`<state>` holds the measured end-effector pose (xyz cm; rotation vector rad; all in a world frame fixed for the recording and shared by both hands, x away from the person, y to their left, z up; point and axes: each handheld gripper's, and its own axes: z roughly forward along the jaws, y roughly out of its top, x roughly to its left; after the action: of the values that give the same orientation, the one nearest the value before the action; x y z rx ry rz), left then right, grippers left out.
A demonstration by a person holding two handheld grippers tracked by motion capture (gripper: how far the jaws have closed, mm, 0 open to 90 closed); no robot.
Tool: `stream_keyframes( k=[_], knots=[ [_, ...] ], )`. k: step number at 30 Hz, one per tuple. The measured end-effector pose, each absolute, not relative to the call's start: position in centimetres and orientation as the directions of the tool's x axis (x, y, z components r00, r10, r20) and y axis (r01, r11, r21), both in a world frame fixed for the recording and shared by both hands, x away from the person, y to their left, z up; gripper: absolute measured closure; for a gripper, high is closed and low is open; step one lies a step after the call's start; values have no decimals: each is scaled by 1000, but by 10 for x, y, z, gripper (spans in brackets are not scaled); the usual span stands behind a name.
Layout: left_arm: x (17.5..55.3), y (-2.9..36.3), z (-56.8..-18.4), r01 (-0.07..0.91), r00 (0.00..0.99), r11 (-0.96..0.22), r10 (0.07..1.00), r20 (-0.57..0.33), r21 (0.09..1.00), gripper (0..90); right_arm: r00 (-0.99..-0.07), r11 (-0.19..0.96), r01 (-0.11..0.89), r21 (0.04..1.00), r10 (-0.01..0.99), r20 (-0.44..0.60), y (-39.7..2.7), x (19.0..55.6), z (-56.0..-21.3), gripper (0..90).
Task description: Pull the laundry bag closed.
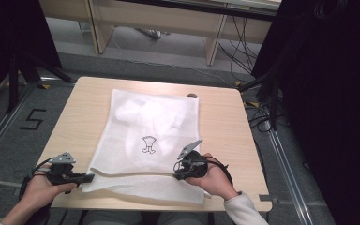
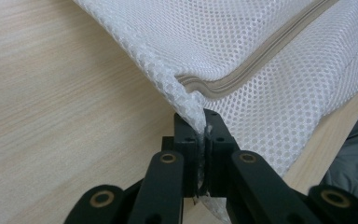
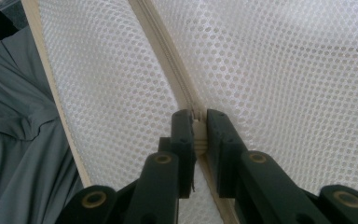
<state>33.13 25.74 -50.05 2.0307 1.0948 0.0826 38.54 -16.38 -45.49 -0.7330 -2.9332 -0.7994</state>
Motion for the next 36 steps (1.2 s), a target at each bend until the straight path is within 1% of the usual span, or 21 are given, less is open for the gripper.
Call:
stream_keyframes(
  k=[7, 10, 33, 36],
  knots=[
    [331, 257, -500, 669, 619, -293, 728, -295, 683, 855, -887, 756, 448, 478, 444, 130, -167, 385, -455, 822],
    [331, 257, -501, 665, 615, -279, 731, -296, 693, 855, -874, 751, 474, 460, 466, 139, -169, 383, -453, 822],
    [331, 257, -501, 663, 615, -277, 731, -295, 695, 855, -869, 748, 484, 455, 472, 148, -188, 381, -455, 822],
    [331, 257, -501, 664, 613, -276, 733, -295, 695, 855, -869, 752, 482, 450, 478, 131, -192, 381, -455, 822]
  ],
)
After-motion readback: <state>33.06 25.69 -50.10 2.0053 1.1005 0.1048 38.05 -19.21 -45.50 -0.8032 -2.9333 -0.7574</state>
